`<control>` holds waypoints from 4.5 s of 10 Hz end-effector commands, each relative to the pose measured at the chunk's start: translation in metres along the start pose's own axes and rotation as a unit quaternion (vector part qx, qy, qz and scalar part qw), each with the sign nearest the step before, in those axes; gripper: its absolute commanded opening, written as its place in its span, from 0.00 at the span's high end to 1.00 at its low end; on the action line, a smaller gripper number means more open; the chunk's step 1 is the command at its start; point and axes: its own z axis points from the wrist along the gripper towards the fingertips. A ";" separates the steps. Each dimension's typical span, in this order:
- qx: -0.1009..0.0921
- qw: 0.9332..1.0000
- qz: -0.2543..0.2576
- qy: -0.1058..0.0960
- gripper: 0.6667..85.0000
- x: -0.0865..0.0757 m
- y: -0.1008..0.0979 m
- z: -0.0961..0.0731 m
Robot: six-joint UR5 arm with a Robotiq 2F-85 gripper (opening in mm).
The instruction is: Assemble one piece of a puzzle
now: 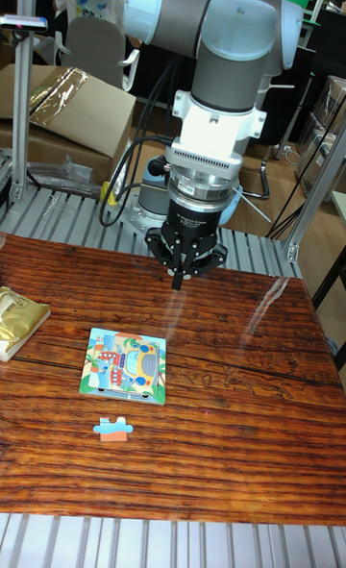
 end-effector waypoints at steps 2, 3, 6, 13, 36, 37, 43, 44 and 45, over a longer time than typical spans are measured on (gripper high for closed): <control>-0.006 1.000 0.001 0.001 0.99 0.002 0.000 -0.001; 0.001 1.000 -0.002 -0.003 0.99 0.000 -0.004 0.000; 0.005 1.000 -0.006 -0.025 0.99 -0.016 -0.004 0.001; -0.002 0.999 0.001 -0.045 0.99 -0.031 -0.001 0.032; -0.021 1.000 0.012 -0.009 0.99 -0.011 0.009 0.034; -0.021 1.000 0.010 -0.009 0.99 -0.011 0.009 0.034; -0.005 1.000 -0.014 -0.015 0.99 -0.022 -0.001 0.045; -0.006 1.000 -0.017 -0.018 0.99 -0.028 -0.001 0.052; -0.004 1.000 -0.018 -0.020 0.99 -0.032 -0.002 0.057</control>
